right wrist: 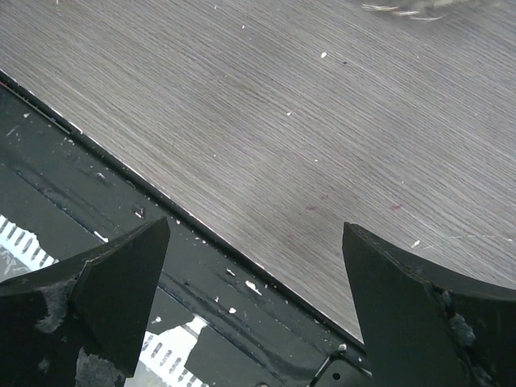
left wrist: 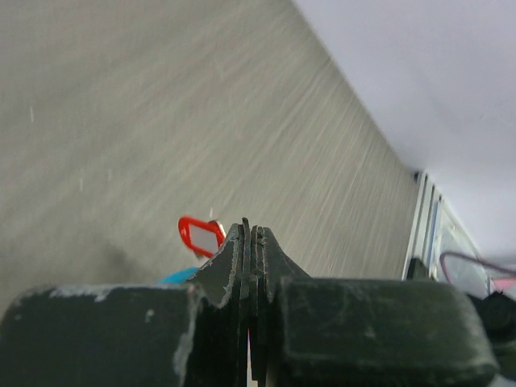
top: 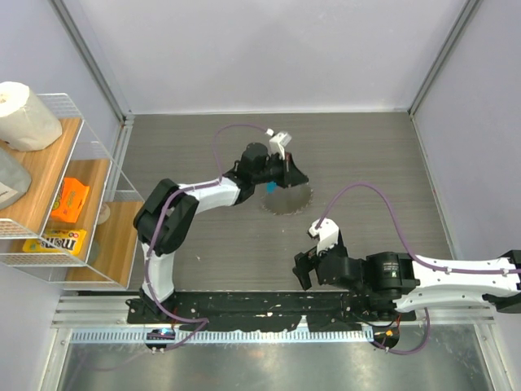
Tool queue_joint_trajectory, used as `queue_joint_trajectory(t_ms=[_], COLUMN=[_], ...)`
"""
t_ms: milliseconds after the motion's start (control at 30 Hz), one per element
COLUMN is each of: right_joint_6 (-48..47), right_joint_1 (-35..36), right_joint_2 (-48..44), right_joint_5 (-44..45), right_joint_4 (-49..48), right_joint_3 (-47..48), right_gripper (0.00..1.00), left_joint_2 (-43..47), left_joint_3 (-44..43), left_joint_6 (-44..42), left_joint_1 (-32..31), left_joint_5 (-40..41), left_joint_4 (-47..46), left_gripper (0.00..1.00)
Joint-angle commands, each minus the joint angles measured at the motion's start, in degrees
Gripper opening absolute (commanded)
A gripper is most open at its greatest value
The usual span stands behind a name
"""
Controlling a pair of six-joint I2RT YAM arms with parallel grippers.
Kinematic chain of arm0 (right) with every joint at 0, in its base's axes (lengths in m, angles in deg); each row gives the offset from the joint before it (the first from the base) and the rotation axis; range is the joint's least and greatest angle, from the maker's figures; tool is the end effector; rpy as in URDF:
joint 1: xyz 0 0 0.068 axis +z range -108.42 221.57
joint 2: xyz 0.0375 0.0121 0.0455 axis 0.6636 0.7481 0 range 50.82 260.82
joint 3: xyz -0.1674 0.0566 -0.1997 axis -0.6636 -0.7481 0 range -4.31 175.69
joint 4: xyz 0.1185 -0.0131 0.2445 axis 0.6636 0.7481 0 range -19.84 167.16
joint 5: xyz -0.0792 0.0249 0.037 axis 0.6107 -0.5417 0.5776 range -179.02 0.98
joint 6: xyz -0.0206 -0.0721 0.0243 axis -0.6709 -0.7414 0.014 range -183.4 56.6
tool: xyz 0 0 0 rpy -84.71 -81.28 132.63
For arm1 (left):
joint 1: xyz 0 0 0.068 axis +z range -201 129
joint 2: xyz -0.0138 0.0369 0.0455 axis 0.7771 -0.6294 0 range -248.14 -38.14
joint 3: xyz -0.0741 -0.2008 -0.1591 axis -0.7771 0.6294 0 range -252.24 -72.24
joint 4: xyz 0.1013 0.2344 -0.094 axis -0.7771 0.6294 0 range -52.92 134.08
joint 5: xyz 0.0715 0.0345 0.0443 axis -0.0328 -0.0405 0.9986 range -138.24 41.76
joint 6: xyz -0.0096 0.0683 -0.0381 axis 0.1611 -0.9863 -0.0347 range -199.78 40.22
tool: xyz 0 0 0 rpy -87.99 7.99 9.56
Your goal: Put the keys on the keyring
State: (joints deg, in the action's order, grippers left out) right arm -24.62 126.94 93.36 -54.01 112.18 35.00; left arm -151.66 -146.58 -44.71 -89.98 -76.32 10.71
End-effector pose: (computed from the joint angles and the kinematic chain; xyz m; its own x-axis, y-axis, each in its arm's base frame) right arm 0.0532 0.1767 0.2412 -0.5356 -0.2584 -0.8040 -0.5751 0.8088 0.1232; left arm 0.3608 -0.3328 0.2047 -0.6648 -0.1141 -0.7382 0.6474 0.4051 -0.6456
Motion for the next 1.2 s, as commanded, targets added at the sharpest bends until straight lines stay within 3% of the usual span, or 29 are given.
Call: queue_joint_trajectory(t_ms=[0, 433, 567, 600, 633, 767, 800, 1067, 1167], right_joint_6=[0.68, 1.20, 1.47, 1.47, 1.90, 3.66, 4.19, 6.56, 6.31], right_joint_1=[-0.11, -0.11, -0.11, -0.02, -0.11, -0.02, -0.11, -0.11, -0.11], right_joint_2=[1.13, 5.62, 7.28, 7.55, 7.90, 8.61, 8.69, 12.64, 13.88], right_joint_5=[0.77, 1.20, 1.82, 1.91, 2.26, 5.42, 6.30, 14.29, 17.72], right_joint_4=[-2.03, -1.33, -0.28, -0.10, 0.69, 2.98, 3.50, 8.68, 10.01], right_joint_3=[1.12, 3.58, 5.42, 6.21, 6.57, 8.32, 8.76, 13.94, 16.06], right_gripper=[0.95, 0.95, 0.95, 0.96, 0.95, 0.95, 0.95, 0.96, 0.95], left_joint_2=[6.37, 9.80, 10.24, 10.94, 11.64, 14.46, 15.51, 25.52, 30.79], left_joint_3=[9.02, 20.73, 21.08, 21.00, 20.74, 18.89, 18.45, 15.64, 15.37], left_joint_6=[0.62, 0.97, 2.55, 2.29, 1.76, -0.52, -0.96, -6.58, -10.36], left_joint_1=[-0.13, -0.13, -0.48, -0.57, -0.66, -0.66, -0.66, -1.18, -2.15], left_joint_5=[-1.98, -0.13, -3.38, -3.56, -3.74, -4.36, -4.62, -4.97, -1.56], left_joint_4=[-3.16, 0.18, -3.60, -3.25, -2.47, 2.28, 3.33, 14.48, 21.78], left_gripper=[0.00, 0.00, 0.28, 0.52, 0.65, 0.89, 0.99, 1.00, 0.99])
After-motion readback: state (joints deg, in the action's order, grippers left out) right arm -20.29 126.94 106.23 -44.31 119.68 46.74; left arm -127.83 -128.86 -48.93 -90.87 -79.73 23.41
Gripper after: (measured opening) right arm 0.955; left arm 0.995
